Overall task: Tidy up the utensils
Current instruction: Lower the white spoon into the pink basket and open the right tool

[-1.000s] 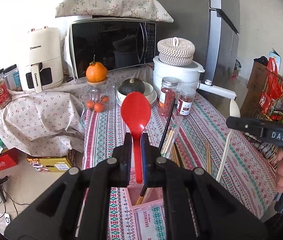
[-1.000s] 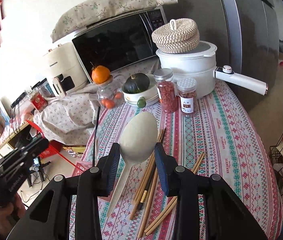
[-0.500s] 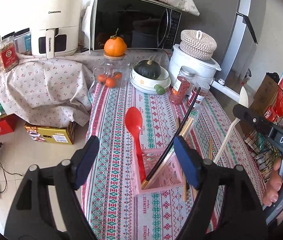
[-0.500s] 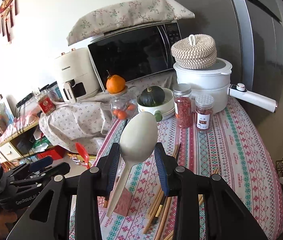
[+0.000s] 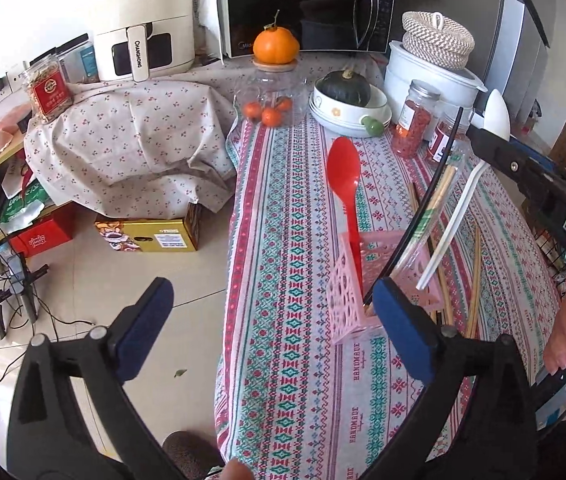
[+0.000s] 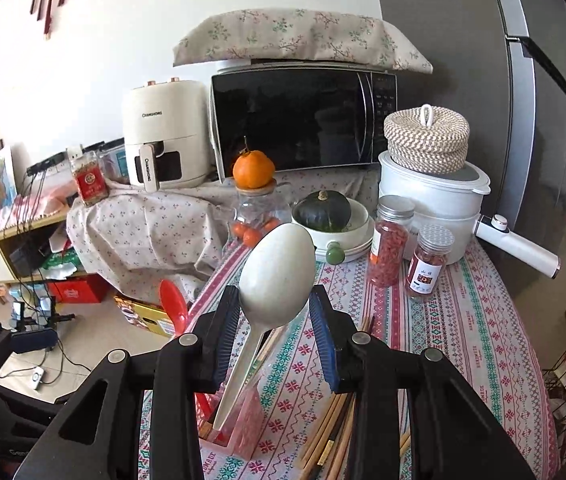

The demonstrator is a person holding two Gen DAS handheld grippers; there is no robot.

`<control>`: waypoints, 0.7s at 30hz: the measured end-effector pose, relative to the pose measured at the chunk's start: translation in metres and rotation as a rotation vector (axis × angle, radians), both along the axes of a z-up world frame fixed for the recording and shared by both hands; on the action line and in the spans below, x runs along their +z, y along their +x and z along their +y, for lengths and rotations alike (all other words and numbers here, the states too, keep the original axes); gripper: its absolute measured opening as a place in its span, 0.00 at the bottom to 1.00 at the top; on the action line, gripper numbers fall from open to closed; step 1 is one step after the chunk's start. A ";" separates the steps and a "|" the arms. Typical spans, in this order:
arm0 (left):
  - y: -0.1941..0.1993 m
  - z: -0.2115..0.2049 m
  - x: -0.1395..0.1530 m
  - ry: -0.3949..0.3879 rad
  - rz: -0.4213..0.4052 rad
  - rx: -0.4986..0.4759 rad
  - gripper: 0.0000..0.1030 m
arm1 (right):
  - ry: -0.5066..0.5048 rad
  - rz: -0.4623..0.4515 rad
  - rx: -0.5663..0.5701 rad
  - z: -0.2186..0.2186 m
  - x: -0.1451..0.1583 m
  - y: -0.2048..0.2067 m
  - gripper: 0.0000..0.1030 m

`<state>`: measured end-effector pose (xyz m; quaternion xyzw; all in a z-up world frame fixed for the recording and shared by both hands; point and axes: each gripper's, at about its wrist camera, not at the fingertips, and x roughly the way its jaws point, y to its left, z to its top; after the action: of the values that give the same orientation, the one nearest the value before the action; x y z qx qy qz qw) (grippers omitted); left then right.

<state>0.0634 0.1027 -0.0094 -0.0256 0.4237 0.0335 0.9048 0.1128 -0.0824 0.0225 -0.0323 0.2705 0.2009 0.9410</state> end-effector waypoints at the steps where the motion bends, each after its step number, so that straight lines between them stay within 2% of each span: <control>1: 0.000 0.000 -0.001 0.002 0.004 0.000 0.98 | -0.003 -0.001 0.006 0.003 -0.001 0.000 0.37; 3: -0.001 0.000 -0.001 0.007 0.006 -0.003 0.98 | -0.003 0.010 0.022 0.007 -0.003 -0.001 0.38; 7: -0.001 -0.002 0.000 0.015 0.010 -0.011 0.98 | 0.040 0.047 0.053 0.006 -0.004 -0.001 0.54; 9: -0.001 -0.002 -0.001 0.016 0.012 -0.015 0.98 | 0.058 0.057 0.049 0.003 -0.003 -0.001 0.58; 14: -0.003 -0.005 0.000 0.007 0.017 -0.023 0.98 | 0.090 0.071 0.032 -0.012 0.004 -0.002 0.62; 21: -0.008 -0.014 0.005 0.009 0.004 -0.041 0.98 | 0.044 0.077 0.001 -0.041 0.006 -0.005 0.64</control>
<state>0.0556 0.0888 -0.0044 -0.0128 0.4257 0.0166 0.9046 0.1076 -0.1238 0.0290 -0.0038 0.3020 0.2085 0.9302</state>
